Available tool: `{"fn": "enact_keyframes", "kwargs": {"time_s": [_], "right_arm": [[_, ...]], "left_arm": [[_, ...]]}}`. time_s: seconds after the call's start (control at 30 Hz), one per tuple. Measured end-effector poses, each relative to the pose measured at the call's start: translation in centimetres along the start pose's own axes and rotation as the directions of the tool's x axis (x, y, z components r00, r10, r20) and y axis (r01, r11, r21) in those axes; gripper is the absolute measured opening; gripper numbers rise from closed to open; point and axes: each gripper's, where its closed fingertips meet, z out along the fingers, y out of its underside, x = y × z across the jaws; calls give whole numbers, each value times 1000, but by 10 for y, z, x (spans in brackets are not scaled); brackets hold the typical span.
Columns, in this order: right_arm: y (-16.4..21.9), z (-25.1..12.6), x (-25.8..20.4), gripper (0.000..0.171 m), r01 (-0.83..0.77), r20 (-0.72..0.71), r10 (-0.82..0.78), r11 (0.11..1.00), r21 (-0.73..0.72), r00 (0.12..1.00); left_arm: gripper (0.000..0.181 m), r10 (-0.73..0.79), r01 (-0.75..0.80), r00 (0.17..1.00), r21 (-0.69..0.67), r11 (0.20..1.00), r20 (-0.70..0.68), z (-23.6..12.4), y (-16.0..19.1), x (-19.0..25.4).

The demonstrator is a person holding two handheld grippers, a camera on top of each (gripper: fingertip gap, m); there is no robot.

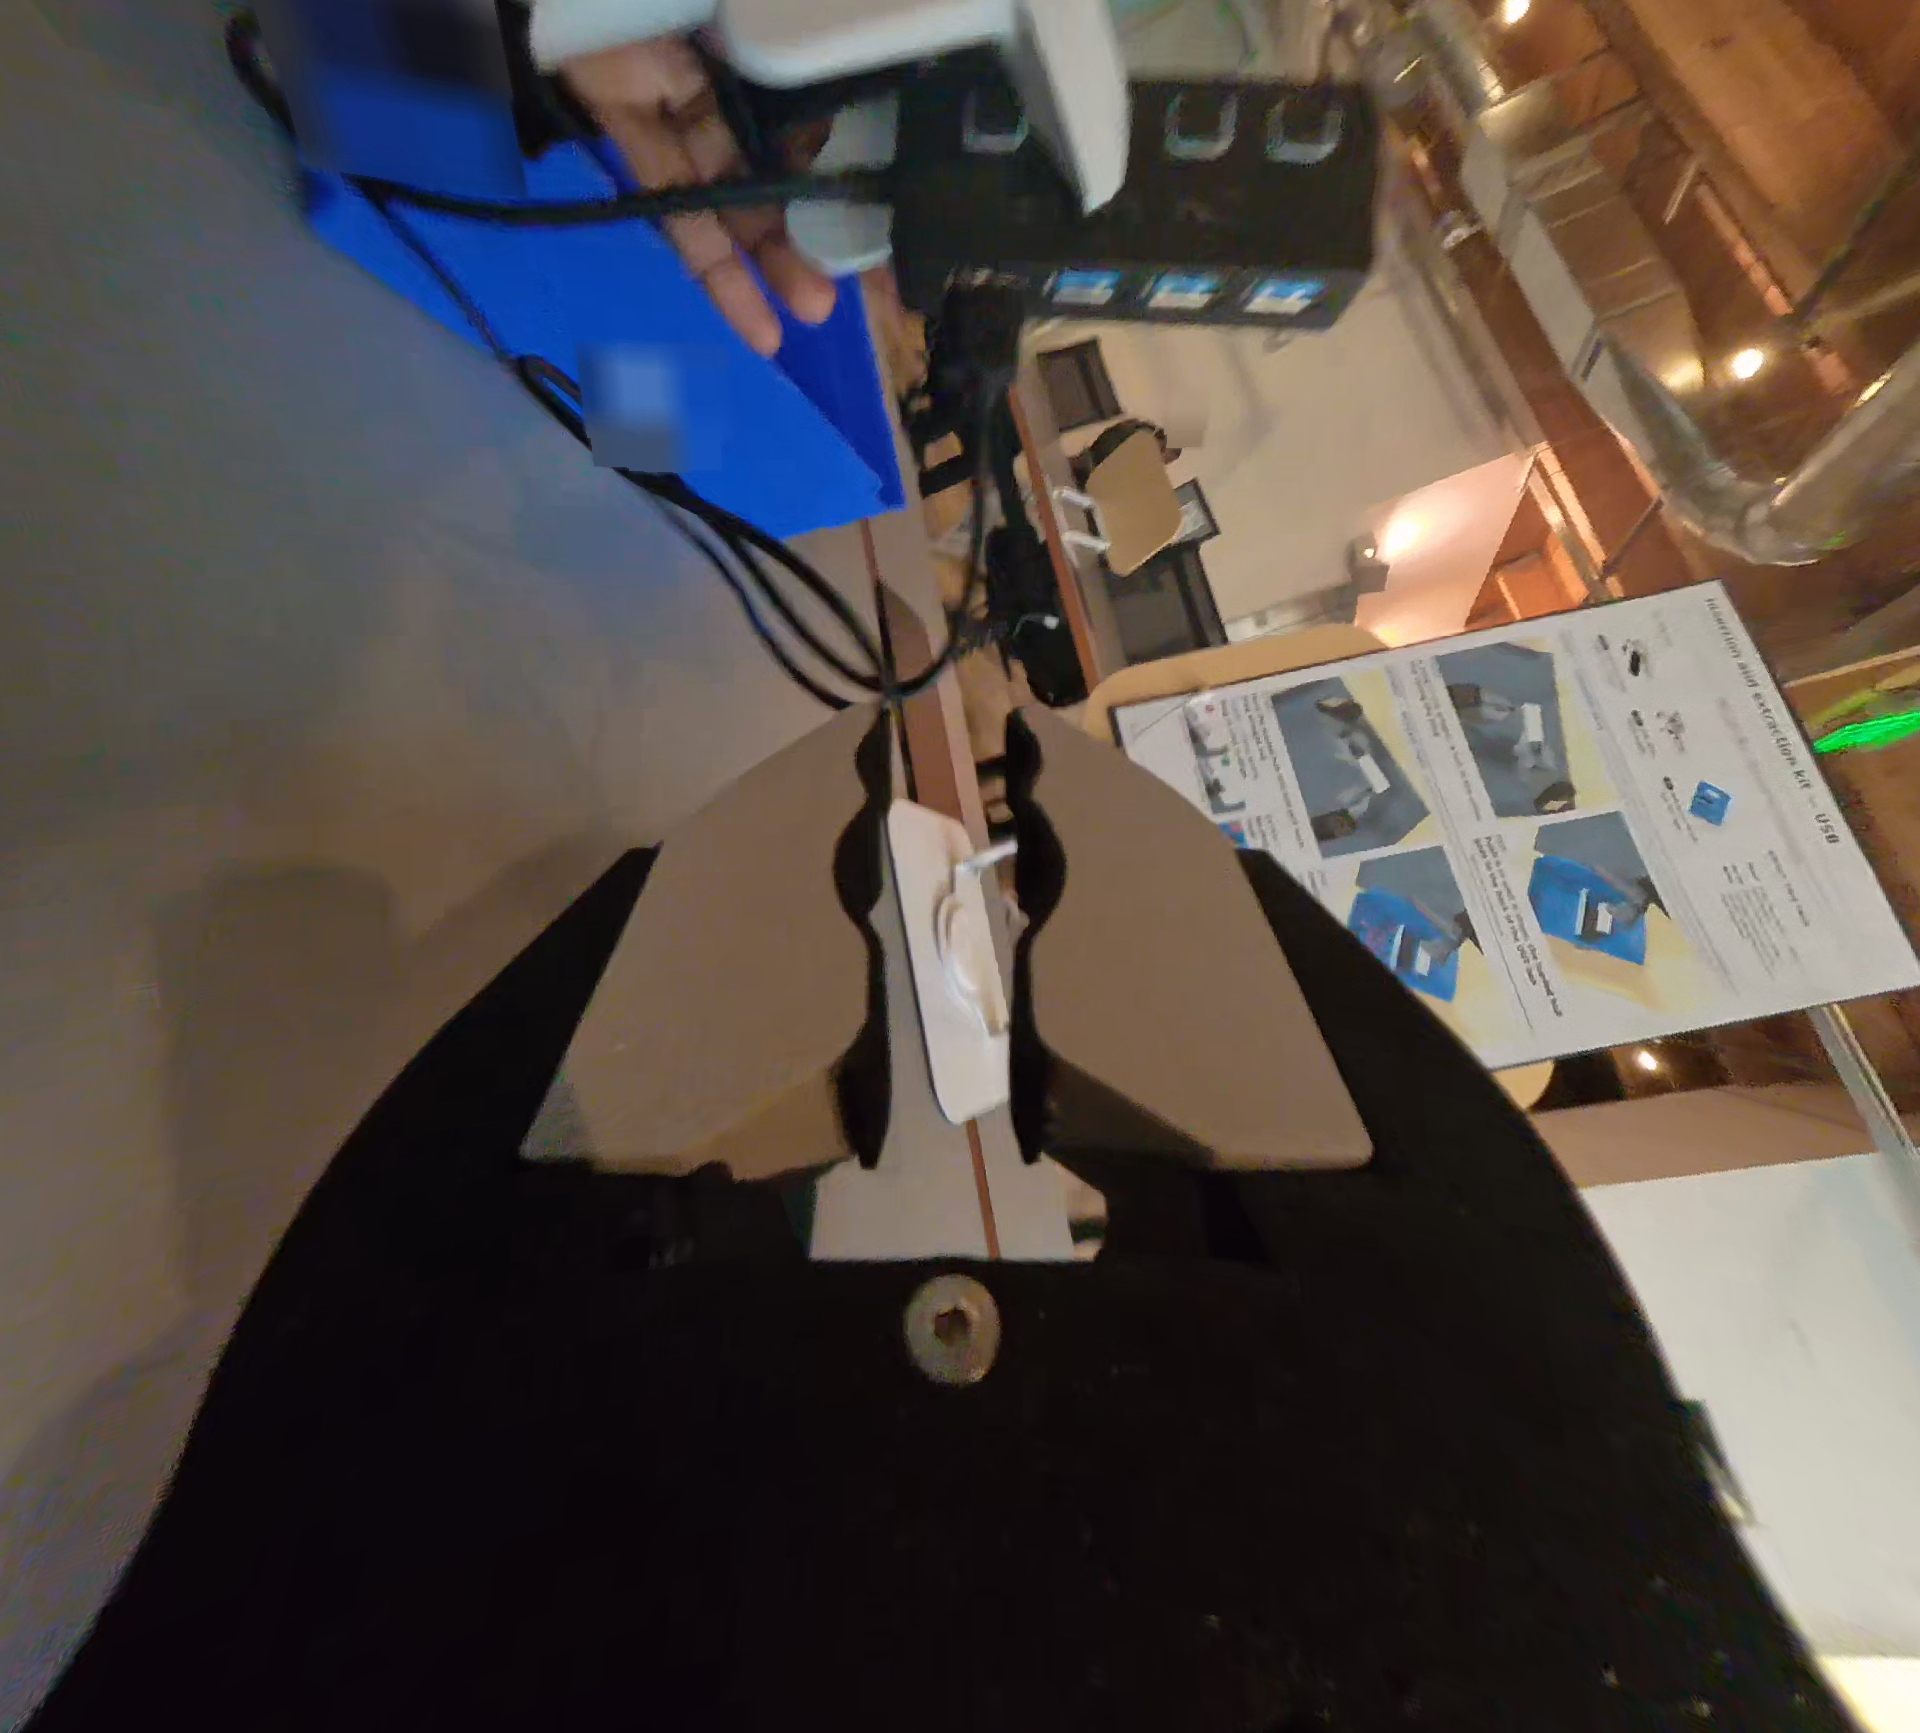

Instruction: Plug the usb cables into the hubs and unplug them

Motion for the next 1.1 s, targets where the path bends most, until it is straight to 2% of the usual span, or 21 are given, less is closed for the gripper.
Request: {"fn": "enact_keyframes", "kwargs": {"time_s": [0.1, 0.2, 0.27, 0.33, 0.4, 0.5, 0.63, 0.77, 0.87, 0.97, 1.07, 1.1], "right_arm": [[-21, -7, 11, 33, -105, -28, 109, 985, 139, 994], [-40, -11, 24, 27, -132, -116, 163, 962, 237, 980], [-44, -3, 17, 27, -41, -163, 72, 981, 189, 984], [-36, 11, 3, 34, 59, -158, -48, 996, 63, 986], [-29, 19, -4, 35, 98, -151, -97, 995, -3, 984], [-38, 17, -1, 19, 91, -200, -75, 993, 69, 977], [-32, 19, -3, 15, 107, -180, -103, 994, 14, 978], [-30, 17, -6, 14, 27, -124, -22, 999, 34, 992], [-29, 16, -9, 14, 28, -99, -25, 999, 29, 995], [-31, 16, -10, 14, 33, -93, -31, 999, 27, 995], [-33, 15, -10, 14, 46, -91, -42, 998, 42, 995], [-35, 14, -10, 14, 60, -96, -54, 997, 54, 994]], "left_arm": [[17, -7, 7, 1000, -10, 1000, 11, 4, 4, -3], [17, -27, 27, 1000, -15, 1000, 8, 9, 9, -3], [17, -41, 41, 999, -25, 999, -7, 15, 14, 0], [17, -65, 64, 997, -37, 997, -40, 21, 19, 5], [17, -84, 81, 994, -42, 996, -68, 24, 21, 10], [17, -100, 95, 991, -61, 994, -89, 28, 27, 14], [17, -111, 105, 990, -72, 992, -82, 33, 33, 11], [18, -120, 111, 989, -97, 989, -92, 34, 38, 10], [21, -51, 41, 995, -130, 991, -81, 33, 42, 10], [39, 82, -94, 994, -187, 978, -69, 30, 48, 11], [39, 169, -185, 982, -276, 943, -83, 28, 59, 15], [31, 171, -189, 981, -261, 947, -90, 28, 56, 18]]}}
